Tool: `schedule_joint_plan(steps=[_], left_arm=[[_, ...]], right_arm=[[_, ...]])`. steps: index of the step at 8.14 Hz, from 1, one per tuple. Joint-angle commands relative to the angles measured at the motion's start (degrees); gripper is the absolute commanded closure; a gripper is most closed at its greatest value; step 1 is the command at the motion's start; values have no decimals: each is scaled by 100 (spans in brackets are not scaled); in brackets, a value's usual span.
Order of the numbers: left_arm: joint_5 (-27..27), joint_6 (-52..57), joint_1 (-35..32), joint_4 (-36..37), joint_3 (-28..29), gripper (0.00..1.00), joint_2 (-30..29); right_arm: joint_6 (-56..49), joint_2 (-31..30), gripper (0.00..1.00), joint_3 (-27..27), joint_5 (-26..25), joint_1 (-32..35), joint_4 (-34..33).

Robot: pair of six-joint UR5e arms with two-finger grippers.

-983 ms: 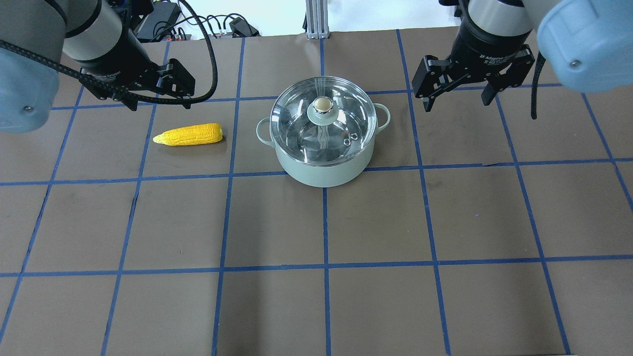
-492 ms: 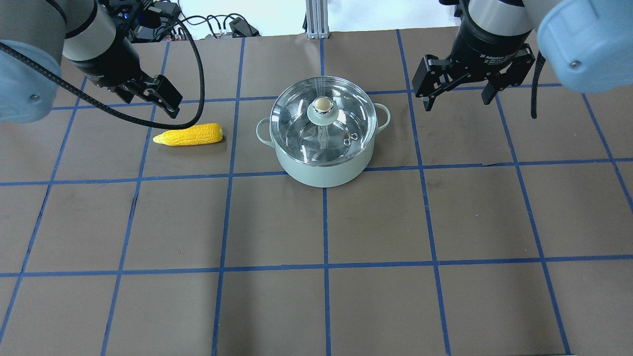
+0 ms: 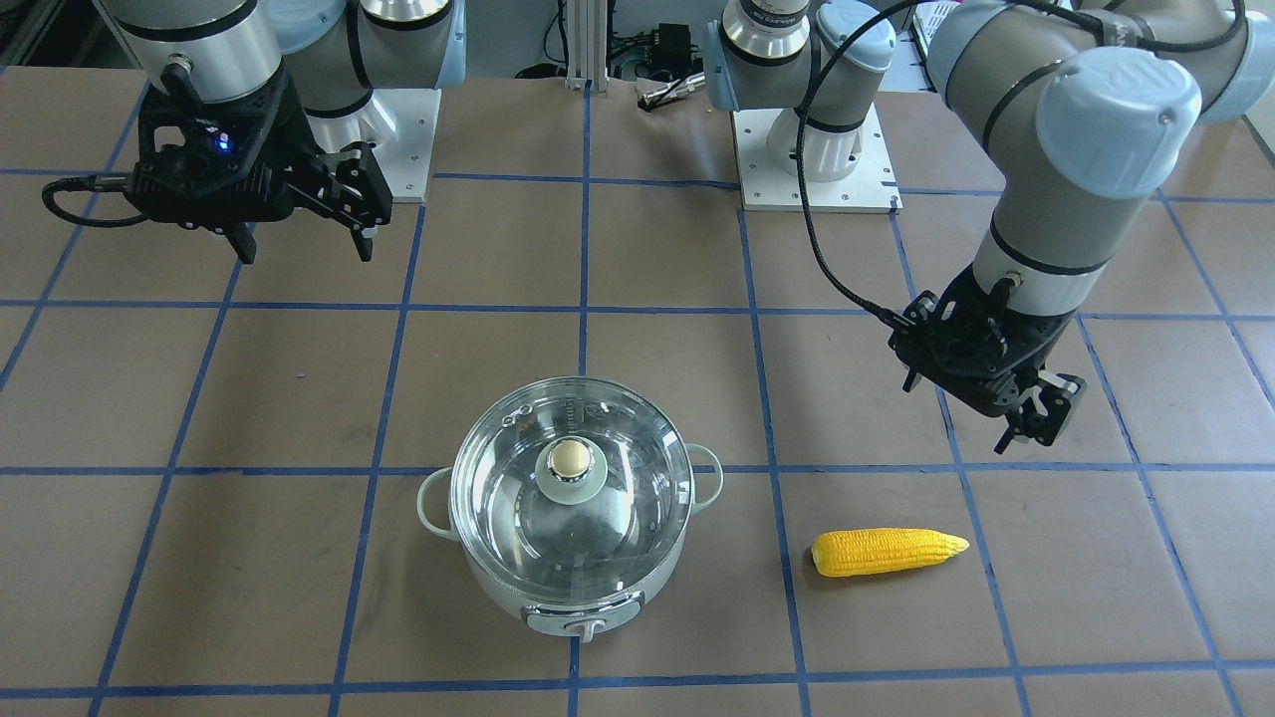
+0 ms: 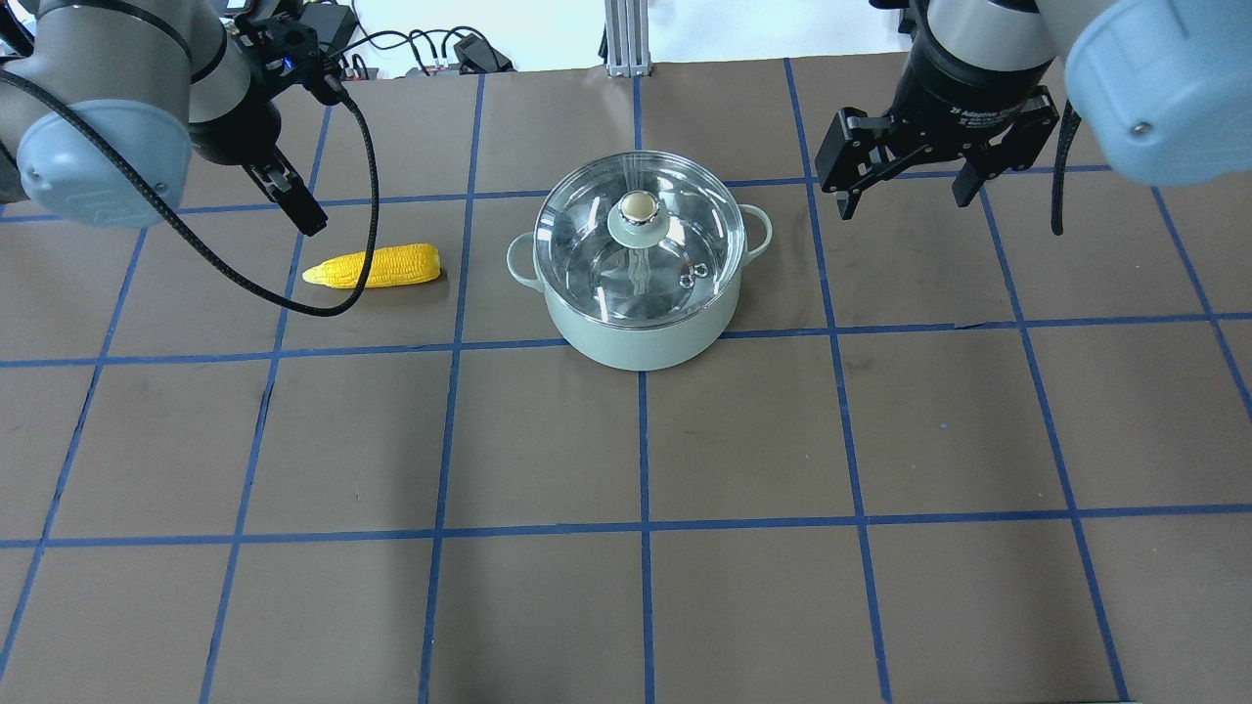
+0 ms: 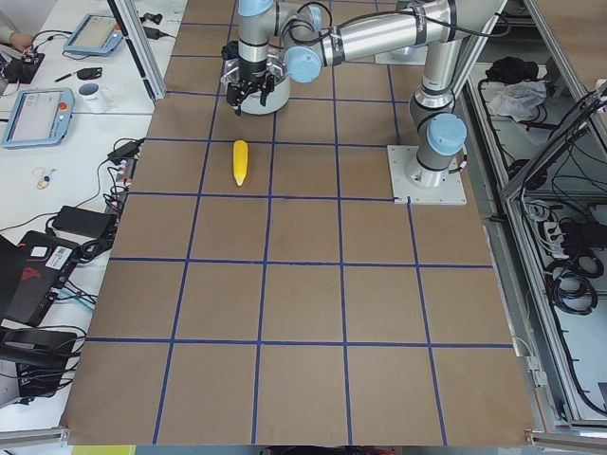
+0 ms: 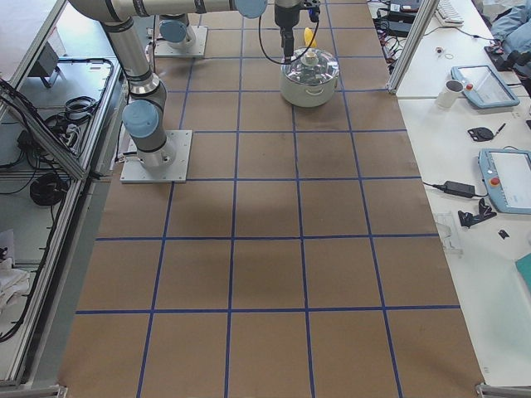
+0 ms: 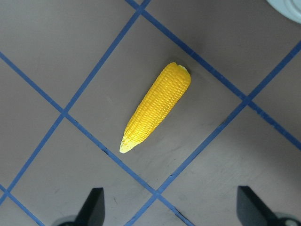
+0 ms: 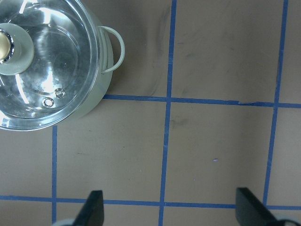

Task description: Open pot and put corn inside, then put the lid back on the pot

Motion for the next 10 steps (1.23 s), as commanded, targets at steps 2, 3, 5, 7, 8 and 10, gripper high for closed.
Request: schedule_joint_plan(steps=[2,3,5,7,8,10], left_arm=[[9,1766,452,253,-9,0,-786],[-252,2039,497,628,-18,0,-988],[-378,2288,498,868,-18,0,-1506],[-439,2541,498,1376,-18,0,-1753],[-613,2699,498,1405,-9,0,-1859],[-694,2745,498,1414,17,0,-1895]], right_arm=[[0,-98,0,-8,-7,0,27],[0,-142,0,-8,-16,0,80],[26,-213,0,0,2,0,98],[26,-213,0,0,19,0,89],[35,-213,0,0,19,0,98],[18,-213,0,0,194,9,63]])
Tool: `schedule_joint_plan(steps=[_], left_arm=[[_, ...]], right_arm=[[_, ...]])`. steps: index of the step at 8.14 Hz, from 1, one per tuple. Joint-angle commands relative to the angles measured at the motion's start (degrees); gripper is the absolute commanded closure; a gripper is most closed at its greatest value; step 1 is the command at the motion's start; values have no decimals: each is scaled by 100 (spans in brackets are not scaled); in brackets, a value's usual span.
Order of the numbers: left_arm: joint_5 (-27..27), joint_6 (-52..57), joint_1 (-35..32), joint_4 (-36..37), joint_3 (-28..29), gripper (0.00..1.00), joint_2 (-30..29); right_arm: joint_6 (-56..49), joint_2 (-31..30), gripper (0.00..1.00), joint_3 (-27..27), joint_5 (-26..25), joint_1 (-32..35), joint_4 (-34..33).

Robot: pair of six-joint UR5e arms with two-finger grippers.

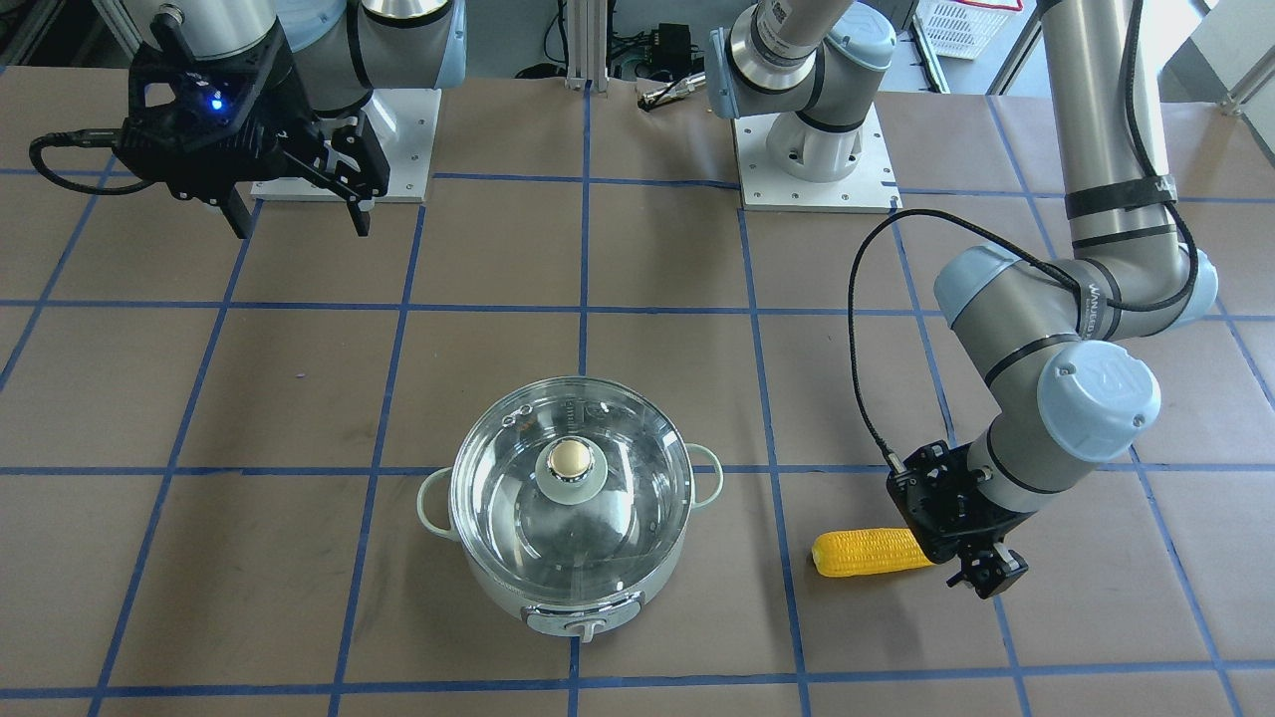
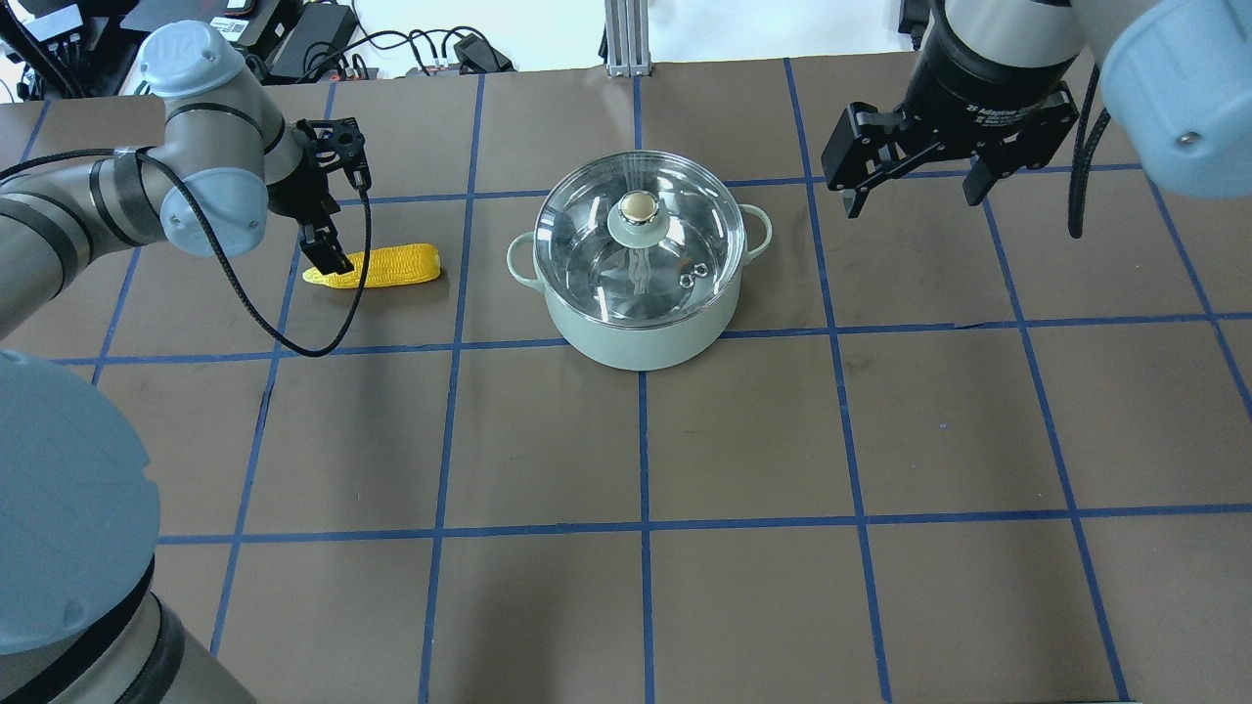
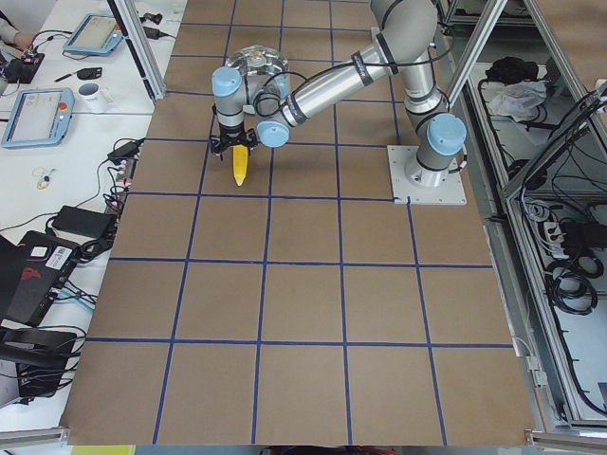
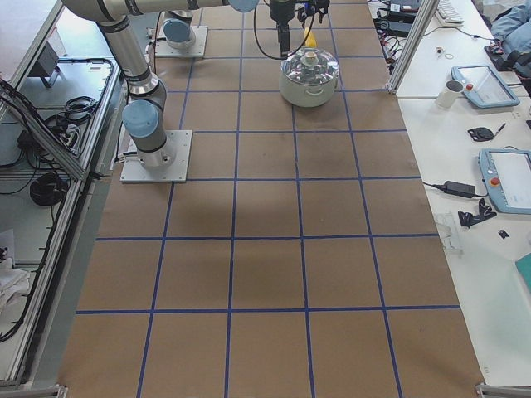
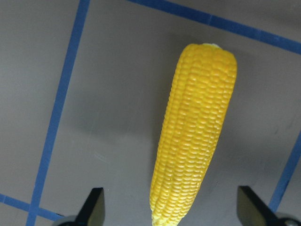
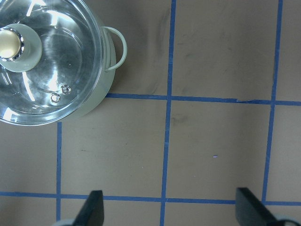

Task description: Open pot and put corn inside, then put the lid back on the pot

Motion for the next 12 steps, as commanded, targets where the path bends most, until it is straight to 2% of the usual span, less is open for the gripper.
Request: schedule_joint_plan(steps=[1,4,10,11,12], left_arm=[[-92,140,0,48,4,0,-147],[-101,132,0,215,-5,0,-402],[-101,123,0,215,-5,0,-500],[-101,132,0,207,-14,6,-500],[-92,176,0,206,-22,30,-500]], right_arm=[[-32,-1,0,0,166,6,-36],[-32,-9,0,0,192,6,-10],[-32,-9,0,0,201,6,17],[-32,-9,0,0,210,6,8],[-32,-9,0,0,201,6,17]])
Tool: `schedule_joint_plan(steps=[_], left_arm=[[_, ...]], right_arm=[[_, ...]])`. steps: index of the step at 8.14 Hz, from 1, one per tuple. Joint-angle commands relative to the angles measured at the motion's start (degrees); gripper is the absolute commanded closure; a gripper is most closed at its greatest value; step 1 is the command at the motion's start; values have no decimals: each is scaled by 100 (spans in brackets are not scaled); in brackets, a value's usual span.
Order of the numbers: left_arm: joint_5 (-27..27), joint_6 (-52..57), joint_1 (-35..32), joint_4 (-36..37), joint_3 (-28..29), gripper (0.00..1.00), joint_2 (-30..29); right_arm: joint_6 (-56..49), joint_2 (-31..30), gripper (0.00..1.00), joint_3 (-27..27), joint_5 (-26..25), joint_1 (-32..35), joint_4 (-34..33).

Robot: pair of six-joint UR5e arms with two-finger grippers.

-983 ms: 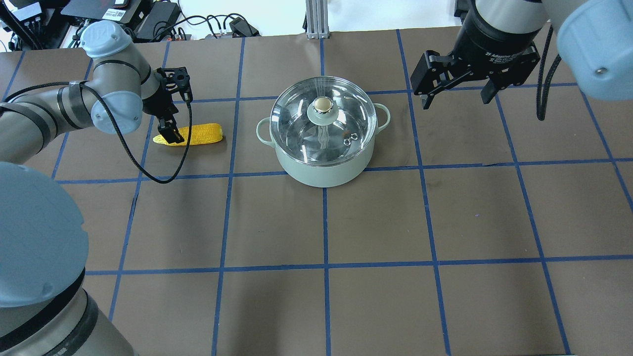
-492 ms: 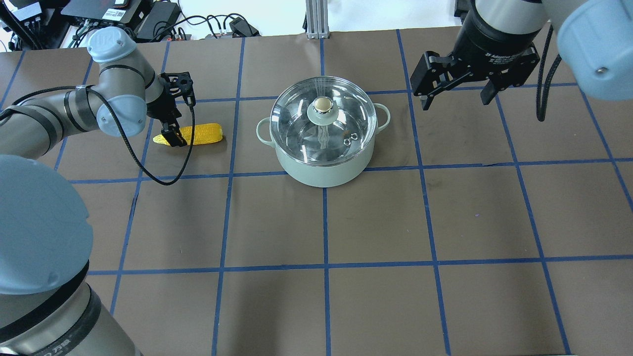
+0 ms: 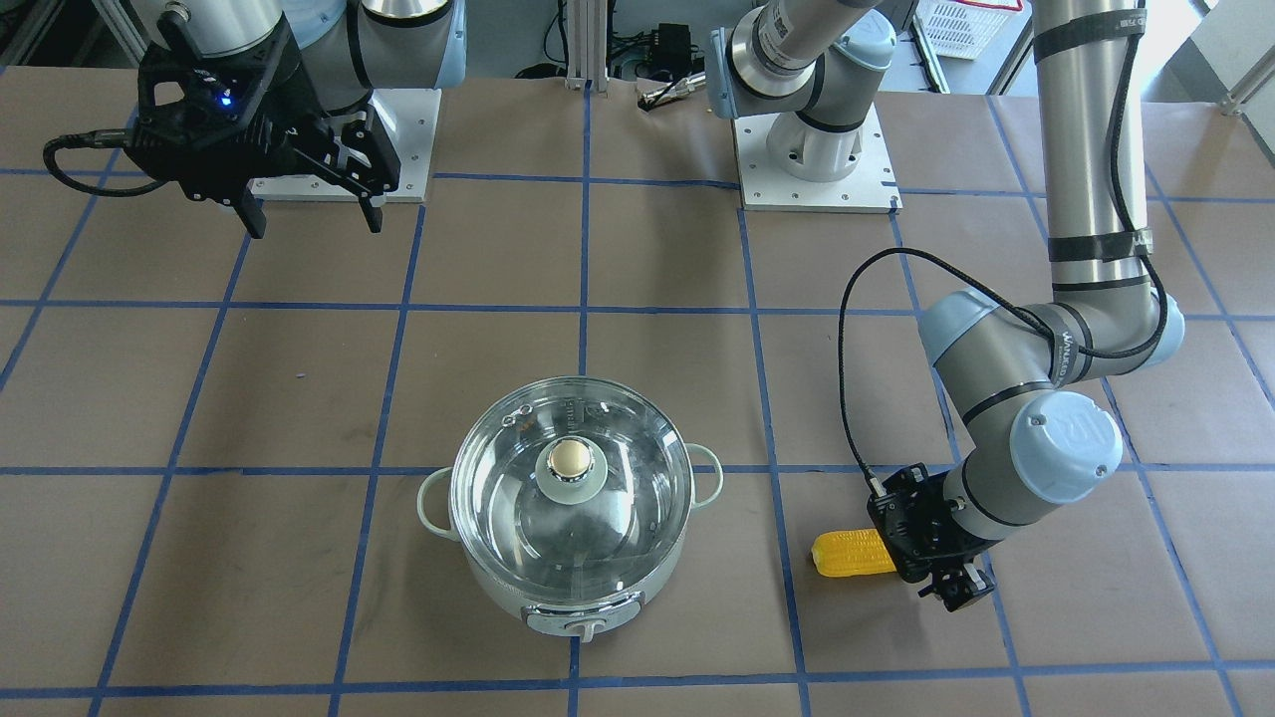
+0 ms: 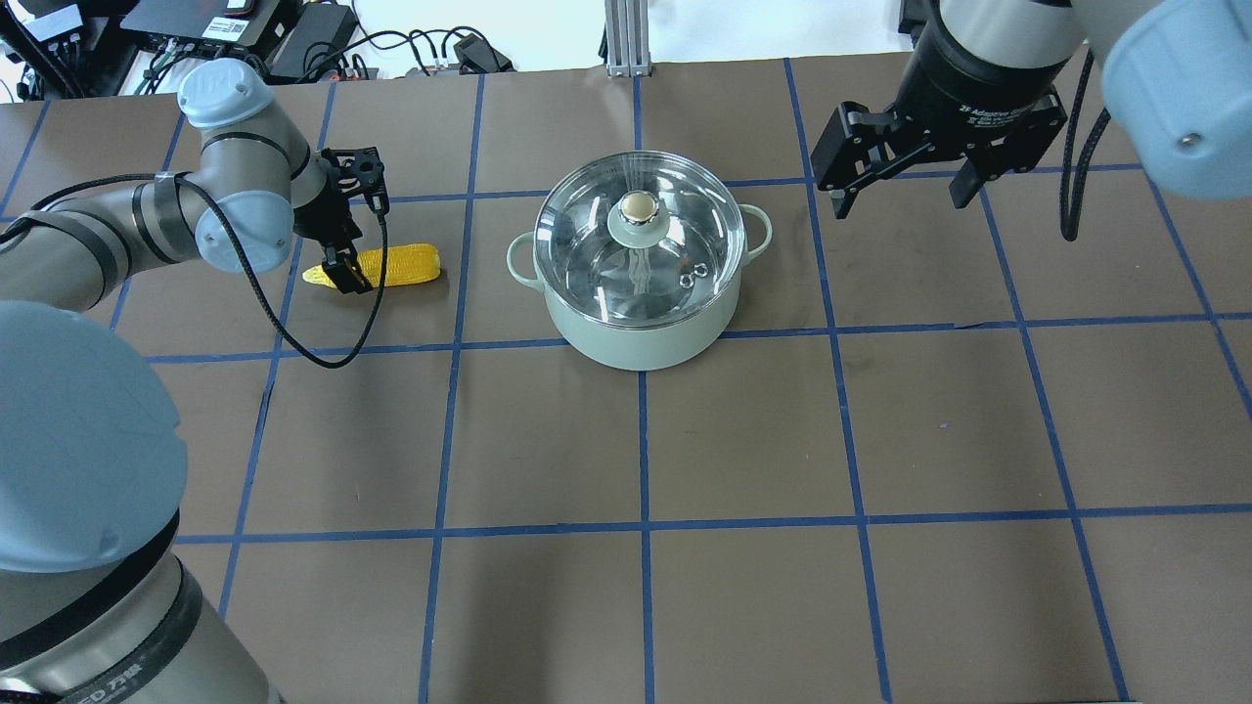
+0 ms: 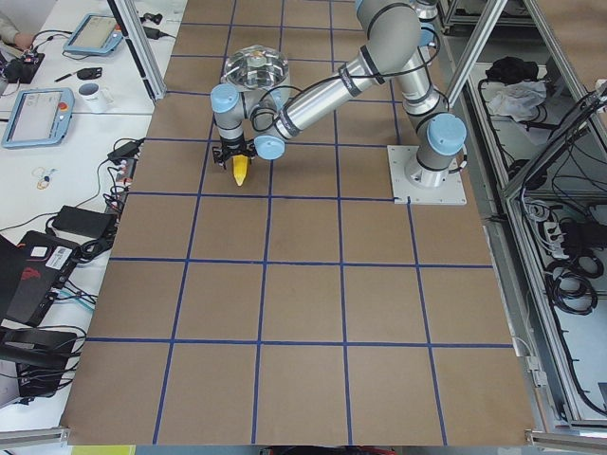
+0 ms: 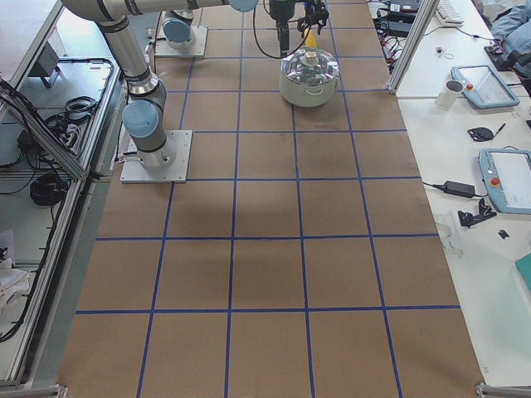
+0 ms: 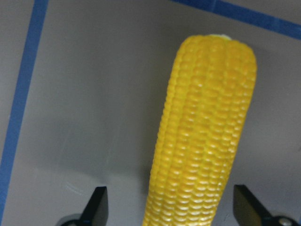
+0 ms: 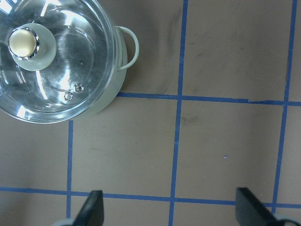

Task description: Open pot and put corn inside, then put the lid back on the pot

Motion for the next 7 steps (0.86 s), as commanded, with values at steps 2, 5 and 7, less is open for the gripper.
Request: schedule_joint_plan(steps=[2,5,7], left_arm=[[80,62,0,-14,5,100,10],[107,-8,0,-67,5,100,62],[133,-8,-9,-328,40,100,360]], right_arm=[[0,9,0,0,4,0,6],[9,9,0,0,4,0,-3],[0,17,0,0,4,0,6]])
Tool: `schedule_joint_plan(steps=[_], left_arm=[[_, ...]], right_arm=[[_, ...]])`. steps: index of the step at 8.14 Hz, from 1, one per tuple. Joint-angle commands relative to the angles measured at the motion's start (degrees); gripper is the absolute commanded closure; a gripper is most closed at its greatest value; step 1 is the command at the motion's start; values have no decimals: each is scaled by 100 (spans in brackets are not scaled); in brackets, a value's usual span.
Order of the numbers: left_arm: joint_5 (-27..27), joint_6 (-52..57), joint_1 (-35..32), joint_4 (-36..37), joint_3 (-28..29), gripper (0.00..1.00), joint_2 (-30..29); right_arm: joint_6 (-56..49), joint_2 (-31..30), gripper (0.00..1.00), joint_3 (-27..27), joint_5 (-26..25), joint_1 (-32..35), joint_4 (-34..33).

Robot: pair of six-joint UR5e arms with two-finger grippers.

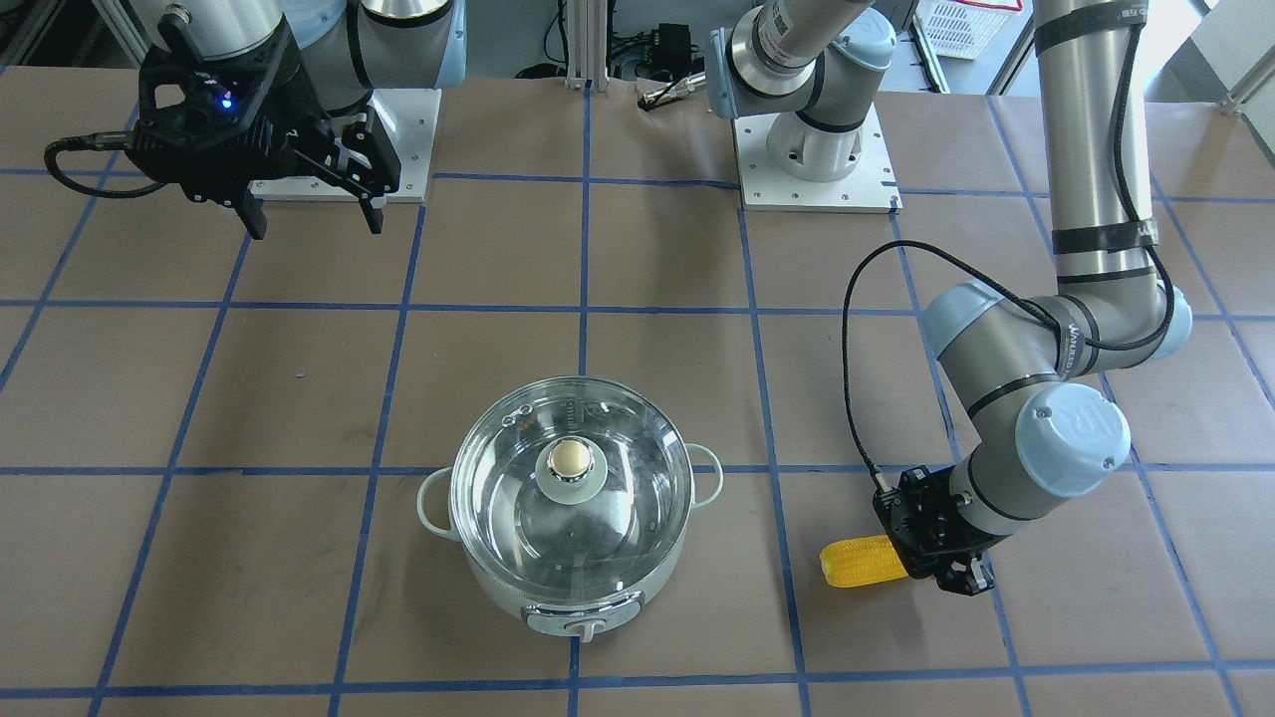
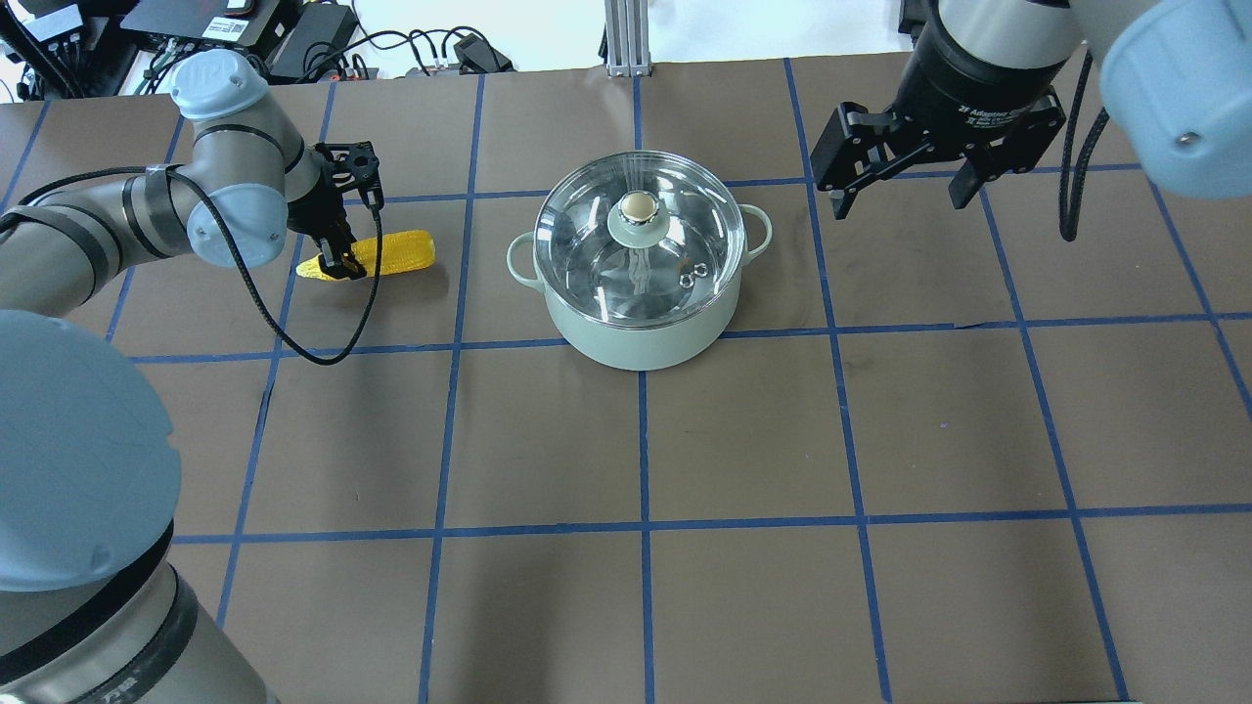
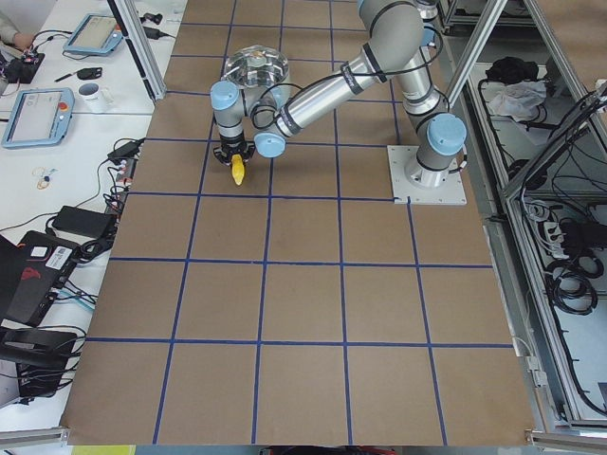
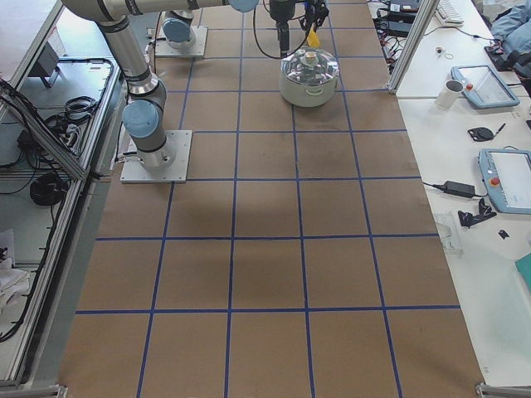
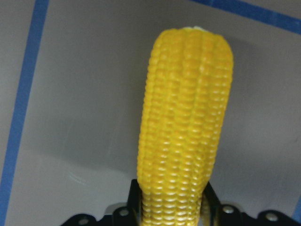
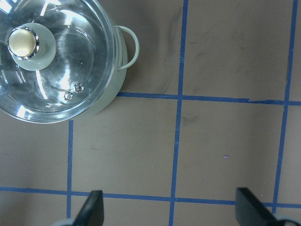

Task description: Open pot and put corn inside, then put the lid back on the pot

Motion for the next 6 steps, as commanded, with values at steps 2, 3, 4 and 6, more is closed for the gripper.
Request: schedule_joint_plan(steps=[2,3,4,6], left_arm=[[394,24,-17,-597,35,100,717],[405,51,-52,-782,35,100,937],[405,51,-78,-984,35,100,1174],[414,51,-149,-1335,35,100,1719]], right_arm=[[5,7,0,0,0,0,3],[5,7,0,0,0,0,-6],[-4,7,0,0,0,0,-6],[-4,16,0,0,0,0,-23]])
